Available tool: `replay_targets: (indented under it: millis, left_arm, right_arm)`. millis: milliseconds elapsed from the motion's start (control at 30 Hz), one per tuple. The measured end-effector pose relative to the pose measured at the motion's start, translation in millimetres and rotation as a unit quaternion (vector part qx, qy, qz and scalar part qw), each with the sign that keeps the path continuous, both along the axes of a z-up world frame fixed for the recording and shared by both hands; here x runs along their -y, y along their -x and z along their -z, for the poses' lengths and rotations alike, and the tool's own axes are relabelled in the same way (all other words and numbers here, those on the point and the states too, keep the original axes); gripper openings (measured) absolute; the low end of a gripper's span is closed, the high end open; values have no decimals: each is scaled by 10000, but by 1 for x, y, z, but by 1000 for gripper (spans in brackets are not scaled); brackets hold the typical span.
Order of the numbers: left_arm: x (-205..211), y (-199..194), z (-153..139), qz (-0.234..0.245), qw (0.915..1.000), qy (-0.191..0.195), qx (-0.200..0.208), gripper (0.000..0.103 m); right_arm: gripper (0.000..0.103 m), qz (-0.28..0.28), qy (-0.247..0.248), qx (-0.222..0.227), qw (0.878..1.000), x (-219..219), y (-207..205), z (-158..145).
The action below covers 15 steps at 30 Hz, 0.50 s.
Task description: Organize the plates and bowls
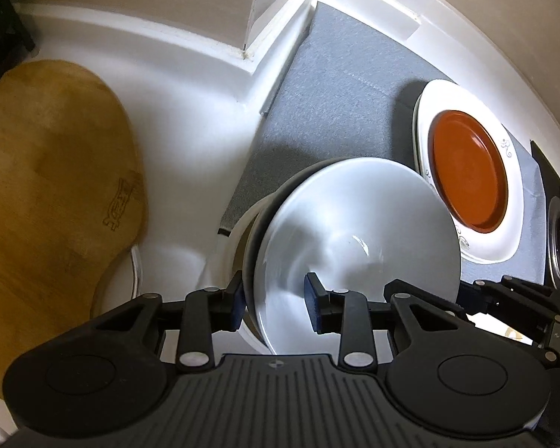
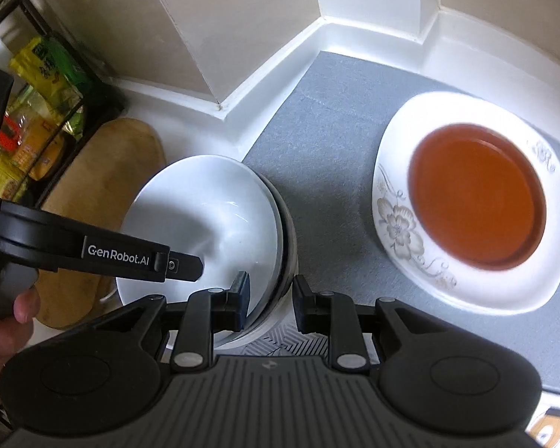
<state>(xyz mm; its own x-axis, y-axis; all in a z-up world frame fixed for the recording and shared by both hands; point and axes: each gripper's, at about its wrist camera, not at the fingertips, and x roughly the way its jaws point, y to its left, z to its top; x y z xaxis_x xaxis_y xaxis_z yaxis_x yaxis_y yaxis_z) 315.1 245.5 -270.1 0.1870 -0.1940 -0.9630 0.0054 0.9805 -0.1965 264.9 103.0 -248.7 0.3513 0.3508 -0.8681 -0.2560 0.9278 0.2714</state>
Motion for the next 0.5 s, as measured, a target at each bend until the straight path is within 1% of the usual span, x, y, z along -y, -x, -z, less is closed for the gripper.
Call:
replay_targets:
  millis: [67,133,200,300,500]
  left_arm:
    - [-2,0,2,0,10000,51,15,35]
    - [-9,-2,5,-90,9997,205,-32,32]
    - [-14,-4,5,-164,9992,366,-89,32]
    - [-21,-6,4,-237,9980,571,-144,32]
    - [-30,-1,-4,-189,9970,741,-81,32]
  right_arm:
    - [26,-117,134,92,9998,-3,1,0]
    - [27,-210,201,167,9994,-6,2,0]
    - [27,-226,195,176,9994,-6,2,1]
    - [26,-177,129,106,9997,-4,0,2]
    - [26,33,-239,-154,9996,6,-3,5]
